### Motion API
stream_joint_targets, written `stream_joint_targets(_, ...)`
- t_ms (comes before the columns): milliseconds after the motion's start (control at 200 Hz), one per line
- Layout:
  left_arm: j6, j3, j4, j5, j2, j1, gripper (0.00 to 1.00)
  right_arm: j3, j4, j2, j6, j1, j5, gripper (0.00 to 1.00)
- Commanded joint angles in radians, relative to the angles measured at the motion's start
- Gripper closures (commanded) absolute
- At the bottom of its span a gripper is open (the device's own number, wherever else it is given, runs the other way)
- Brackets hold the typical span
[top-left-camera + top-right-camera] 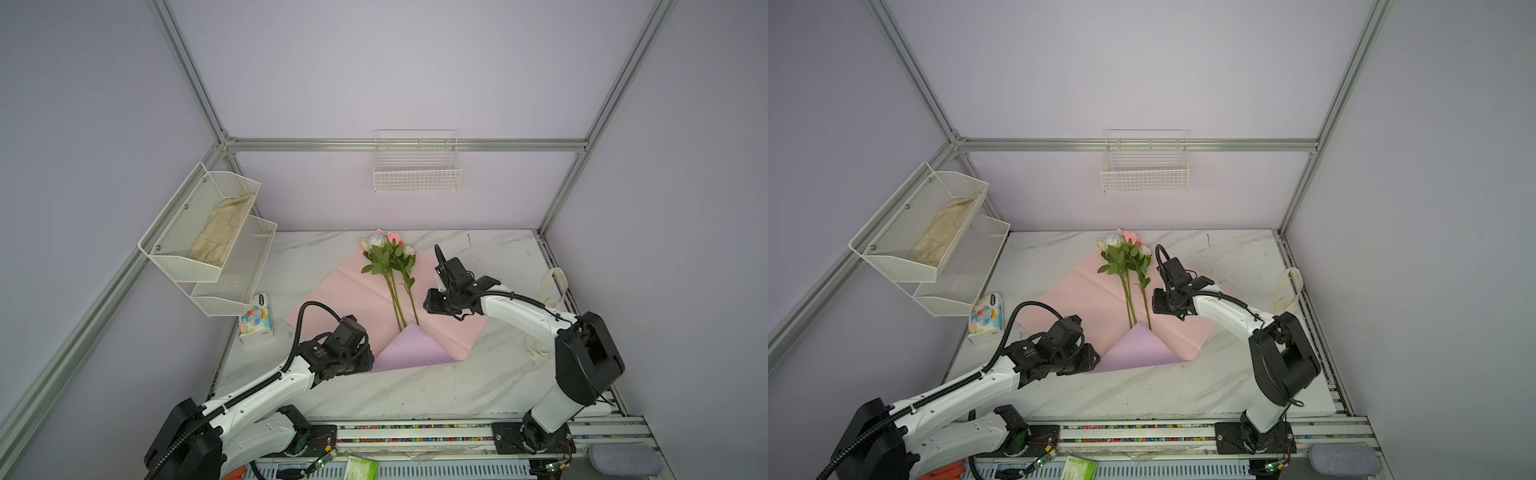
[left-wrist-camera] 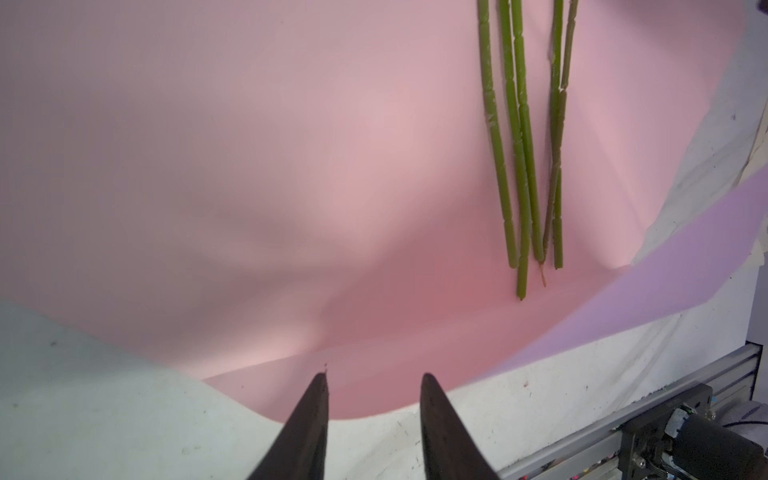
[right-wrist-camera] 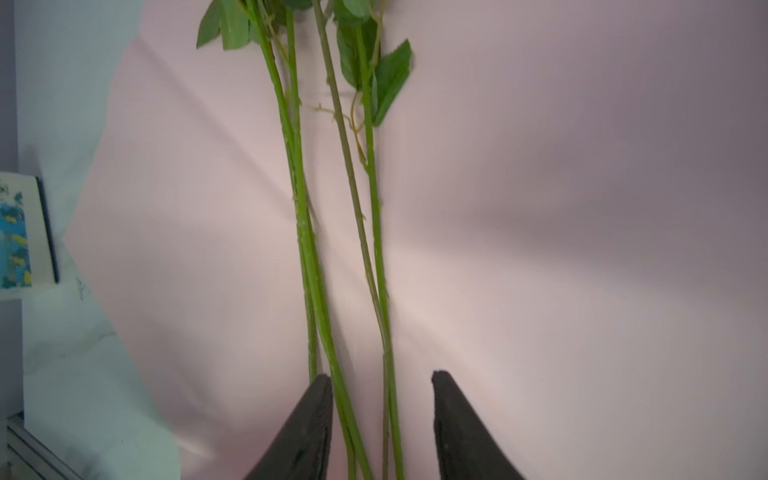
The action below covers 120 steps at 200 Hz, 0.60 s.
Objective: Tie the bouquet of fake flowers
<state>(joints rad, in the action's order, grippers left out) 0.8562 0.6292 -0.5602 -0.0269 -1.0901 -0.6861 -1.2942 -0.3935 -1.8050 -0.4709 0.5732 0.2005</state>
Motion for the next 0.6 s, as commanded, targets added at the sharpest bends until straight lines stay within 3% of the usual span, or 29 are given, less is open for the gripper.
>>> stream_joint_targets(0, -0.020, 0.148, -0.058, 0.084, -0.051, 0.015, 0.58, -0.104, 0.025, -0.156, 0.037, -0.022, 0.097, 0.53)
stream_joint_targets(100, -0.014, 0.180, -0.159, 0.130, -0.082, 0.063, 0.57, -0.180, 0.019, -0.273, 0.059, -0.024, 0.151, 0.53)
stream_joint_targets(270, -0.013, 0.120, -0.138, 0.015, -0.030, 0.232, 0.51, -0.205, 0.041, -0.324, 0.074, -0.010, 0.241, 0.64)
stream_joint_targets(430, -0.008, 0.079, -0.132, -0.034, 0.011, 0.396, 0.44, -0.123, 0.149, -0.292, 0.032, 0.002, 0.344, 0.65)
stream_joint_targets(595, -0.021, 0.037, -0.078, -0.183, 0.020, 0.548, 0.41, -0.121, 0.146, -0.300, 0.071, 0.008, 0.384, 0.65)
